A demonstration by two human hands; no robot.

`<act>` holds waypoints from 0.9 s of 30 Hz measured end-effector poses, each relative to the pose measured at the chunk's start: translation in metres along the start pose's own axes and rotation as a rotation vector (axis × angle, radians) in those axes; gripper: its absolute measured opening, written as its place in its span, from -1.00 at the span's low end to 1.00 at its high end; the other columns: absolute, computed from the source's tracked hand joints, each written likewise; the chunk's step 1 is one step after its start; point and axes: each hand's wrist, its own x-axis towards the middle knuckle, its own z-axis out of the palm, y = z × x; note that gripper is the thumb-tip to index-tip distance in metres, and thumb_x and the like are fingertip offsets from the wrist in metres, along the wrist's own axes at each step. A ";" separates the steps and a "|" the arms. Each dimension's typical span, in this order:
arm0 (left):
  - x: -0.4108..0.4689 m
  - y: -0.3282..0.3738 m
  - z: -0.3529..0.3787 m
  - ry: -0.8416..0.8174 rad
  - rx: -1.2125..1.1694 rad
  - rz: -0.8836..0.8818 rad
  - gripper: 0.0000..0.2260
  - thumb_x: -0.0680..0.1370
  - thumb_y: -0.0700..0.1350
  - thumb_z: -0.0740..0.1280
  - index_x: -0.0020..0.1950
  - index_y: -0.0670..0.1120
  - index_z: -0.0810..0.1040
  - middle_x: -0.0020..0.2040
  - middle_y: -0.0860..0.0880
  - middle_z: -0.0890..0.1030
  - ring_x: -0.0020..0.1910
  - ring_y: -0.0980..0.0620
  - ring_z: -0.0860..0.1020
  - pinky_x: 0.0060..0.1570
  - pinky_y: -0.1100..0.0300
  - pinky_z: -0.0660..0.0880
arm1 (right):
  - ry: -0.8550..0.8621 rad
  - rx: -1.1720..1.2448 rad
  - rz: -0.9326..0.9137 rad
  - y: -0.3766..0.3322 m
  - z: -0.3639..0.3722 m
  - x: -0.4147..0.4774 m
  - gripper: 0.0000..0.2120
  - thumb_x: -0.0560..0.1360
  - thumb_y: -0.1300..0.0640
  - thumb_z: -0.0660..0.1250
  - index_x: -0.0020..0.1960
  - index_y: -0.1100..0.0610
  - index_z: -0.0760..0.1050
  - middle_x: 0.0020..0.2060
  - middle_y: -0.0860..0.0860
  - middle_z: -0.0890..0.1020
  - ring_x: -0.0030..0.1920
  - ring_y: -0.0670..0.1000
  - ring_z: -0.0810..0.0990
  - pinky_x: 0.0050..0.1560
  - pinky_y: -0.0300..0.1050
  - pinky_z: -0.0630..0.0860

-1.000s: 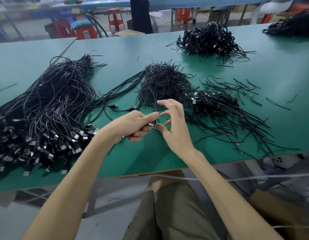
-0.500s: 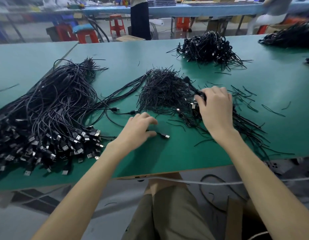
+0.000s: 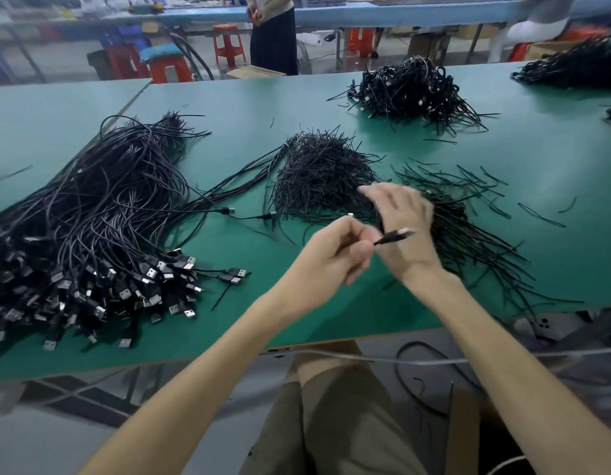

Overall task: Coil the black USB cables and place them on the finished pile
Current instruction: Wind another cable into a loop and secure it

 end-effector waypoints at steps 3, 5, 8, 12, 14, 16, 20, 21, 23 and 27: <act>0.001 0.021 0.012 0.045 -0.196 0.037 -0.85 0.71 -0.23 0.18 -0.02 -0.12 0.49 -0.28 0.07 0.47 -0.35 0.17 0.38 -0.31 0.36 0.31 | -0.196 0.575 -0.031 -0.039 0.009 -0.022 -0.52 0.46 0.28 0.35 0.38 0.25 0.47 0.27 0.16 0.57 0.30 0.12 0.53 0.36 -0.17 0.38; 0.002 0.028 0.010 0.100 -0.279 0.059 -0.78 0.73 -0.16 0.15 0.04 -0.13 0.57 -0.31 0.07 0.35 -0.34 0.12 0.27 -0.31 0.27 0.20 | -0.296 0.690 0.043 -0.055 0.017 -0.031 -0.60 0.47 0.42 0.35 0.29 0.33 0.42 0.17 0.26 0.57 0.18 0.10 0.55 0.20 -0.22 0.46; 0.003 0.030 -0.008 0.164 -0.410 0.043 -0.72 0.74 -0.09 0.11 0.08 -0.18 0.57 -0.33 0.02 0.18 -0.34 0.04 0.11 -0.32 0.18 0.07 | -0.357 0.772 0.127 -0.064 0.030 -0.038 -0.90 0.57 0.29 0.35 -0.12 0.21 0.48 -0.24 -0.02 0.56 -0.21 -0.03 0.49 -0.14 -0.06 0.44; 0.001 0.029 -0.053 0.263 -0.676 0.022 -0.73 0.74 -0.04 0.09 0.00 -0.13 0.49 -0.33 0.04 0.10 -0.40 0.08 0.10 -0.33 0.22 0.11 | -0.340 0.847 0.093 -0.059 0.025 -0.042 -0.75 0.69 0.06 0.22 -0.06 0.11 0.60 -0.30 -0.04 0.65 -0.16 0.12 0.56 -0.03 0.02 0.44; -0.002 0.026 -0.072 0.304 -0.711 0.018 -0.74 0.74 -0.02 0.11 -0.05 -0.08 0.48 -0.34 0.06 0.11 -0.43 0.10 0.13 -0.36 0.27 0.20 | -0.362 0.744 0.046 -0.047 0.022 -0.044 -0.72 0.70 -0.01 0.20 -0.06 0.05 0.61 -0.32 -0.03 0.63 -0.14 0.04 0.55 -0.03 -0.05 0.44; -0.005 0.022 -0.080 0.287 -0.702 0.004 -0.70 0.73 0.02 0.09 -0.07 -0.07 0.49 -0.36 0.07 0.12 -0.44 0.11 0.16 -0.38 0.29 0.27 | -0.331 0.703 0.020 -0.035 0.018 -0.046 -0.67 0.70 -0.05 0.18 -0.11 0.05 0.60 -0.37 -0.01 0.58 -0.24 -0.03 0.52 -0.14 -0.16 0.43; -0.014 0.011 -0.083 0.031 -0.452 0.006 -0.54 0.69 0.13 0.03 -0.12 -0.09 0.59 -0.44 0.07 0.33 -0.45 0.08 0.30 -0.35 0.26 0.32 | -0.294 0.653 0.043 -0.022 0.013 -0.044 -0.59 0.67 -0.12 0.20 -0.25 0.06 0.52 -0.52 -0.07 0.44 -0.51 -0.04 0.34 -0.42 -0.15 0.29; -0.016 0.009 -0.083 -0.063 -0.282 -0.002 -0.53 0.69 0.14 0.04 -0.12 -0.07 0.63 -0.43 0.04 0.42 -0.44 0.05 0.36 -0.34 0.26 0.35 | -0.262 0.620 0.052 -0.020 0.012 -0.042 -0.59 0.66 -0.13 0.22 -0.27 0.06 0.50 -0.54 -0.09 0.41 -0.53 -0.07 0.29 -0.44 -0.17 0.25; -0.016 0.002 -0.075 -0.287 0.116 -0.052 -0.55 0.71 0.09 0.07 -0.07 -0.08 0.68 -0.36 -0.01 0.59 -0.41 -0.02 0.50 -0.31 0.26 0.43 | -0.184 0.599 0.089 -0.019 0.008 -0.038 -0.57 0.63 -0.15 0.28 -0.32 0.08 0.49 -0.56 -0.08 0.39 -0.53 -0.08 0.28 -0.45 -0.20 0.23; -0.011 -0.021 -0.054 -0.356 0.673 -0.228 -0.70 0.72 -0.01 0.19 0.06 -0.16 0.65 -0.18 0.10 0.71 -0.15 0.01 0.68 -0.03 0.16 0.53 | -0.150 0.690 0.082 -0.040 0.000 -0.033 -0.50 0.65 -0.15 0.24 -0.41 0.03 0.43 -0.55 -0.06 0.42 -0.50 -0.11 0.33 -0.37 -0.24 0.25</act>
